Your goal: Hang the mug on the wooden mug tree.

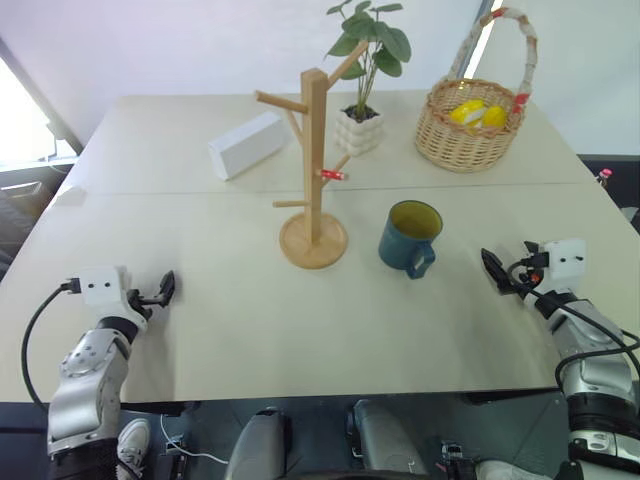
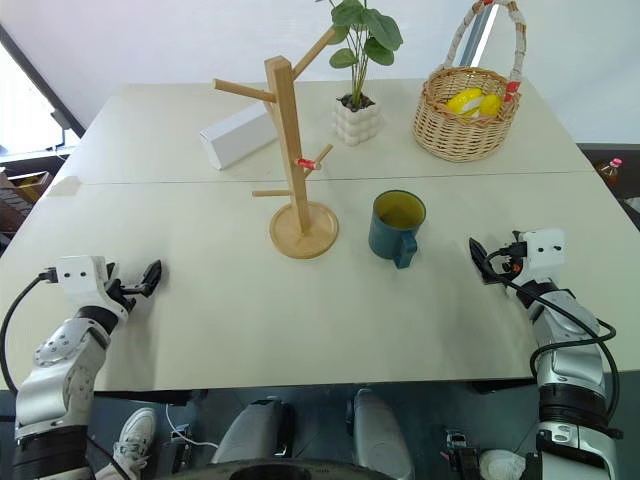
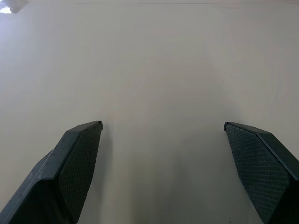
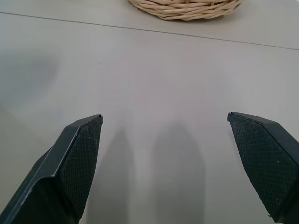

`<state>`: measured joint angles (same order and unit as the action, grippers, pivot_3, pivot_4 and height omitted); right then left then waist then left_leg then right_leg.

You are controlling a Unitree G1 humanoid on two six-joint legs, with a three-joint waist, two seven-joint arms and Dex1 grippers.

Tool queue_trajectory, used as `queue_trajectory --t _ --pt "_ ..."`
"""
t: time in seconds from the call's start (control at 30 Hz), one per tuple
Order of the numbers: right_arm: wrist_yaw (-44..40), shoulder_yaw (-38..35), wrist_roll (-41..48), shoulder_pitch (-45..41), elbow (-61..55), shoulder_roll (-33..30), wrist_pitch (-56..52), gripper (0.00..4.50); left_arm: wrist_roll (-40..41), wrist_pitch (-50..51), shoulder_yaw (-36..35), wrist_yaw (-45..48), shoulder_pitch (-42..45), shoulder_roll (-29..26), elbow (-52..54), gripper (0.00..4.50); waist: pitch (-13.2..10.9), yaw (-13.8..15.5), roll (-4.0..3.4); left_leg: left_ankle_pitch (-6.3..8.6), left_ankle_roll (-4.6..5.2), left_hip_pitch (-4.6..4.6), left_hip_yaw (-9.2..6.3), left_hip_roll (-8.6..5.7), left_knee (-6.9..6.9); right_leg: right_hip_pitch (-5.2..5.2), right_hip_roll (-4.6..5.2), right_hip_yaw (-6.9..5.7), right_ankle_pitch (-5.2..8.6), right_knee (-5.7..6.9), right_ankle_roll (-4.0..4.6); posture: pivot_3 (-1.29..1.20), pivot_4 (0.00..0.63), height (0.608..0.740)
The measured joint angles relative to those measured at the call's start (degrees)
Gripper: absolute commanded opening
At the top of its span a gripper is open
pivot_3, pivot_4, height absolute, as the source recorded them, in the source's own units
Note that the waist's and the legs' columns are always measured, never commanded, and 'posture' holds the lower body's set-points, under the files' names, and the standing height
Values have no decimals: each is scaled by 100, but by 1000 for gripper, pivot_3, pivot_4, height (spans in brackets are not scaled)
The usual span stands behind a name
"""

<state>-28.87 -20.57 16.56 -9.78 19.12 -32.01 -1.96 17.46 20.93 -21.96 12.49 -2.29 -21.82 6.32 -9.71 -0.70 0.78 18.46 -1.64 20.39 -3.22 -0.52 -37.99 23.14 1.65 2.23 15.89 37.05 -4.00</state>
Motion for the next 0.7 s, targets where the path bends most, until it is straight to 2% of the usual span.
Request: queue_trajectory --t 0.23,0.47,0.57,0.7 --pt "33 0 0 -15 -4 1 -12 4437 -2 -4 71 7 89 58 -35 4500 0 -1 0 0 0 0 0 0 0 0 0 0 0 0 0 0 150 740" --pt "113 1 6 109 -497 13 -131 4437 39 18 131 272 214 18 -35 4500 0 13 0 0 0 2 -2 0 0 0 0 -1 0 0 0 0 150 740" --pt "155 1 48 274 -838 64 -220 4437 153 22 305 562 330 -46 157 4500 0 12 0 0 0 3 -1 0 0 0 1 0 0 -2 0 0 150 740" --pt "205 -9 62 629 -1275 84 -314 4437 214 -9 919 1101 354 -27 402 4500 0 8 -1 0 -1 5 0 -1 1 1 2 1 0 -5 0 0 150 740"
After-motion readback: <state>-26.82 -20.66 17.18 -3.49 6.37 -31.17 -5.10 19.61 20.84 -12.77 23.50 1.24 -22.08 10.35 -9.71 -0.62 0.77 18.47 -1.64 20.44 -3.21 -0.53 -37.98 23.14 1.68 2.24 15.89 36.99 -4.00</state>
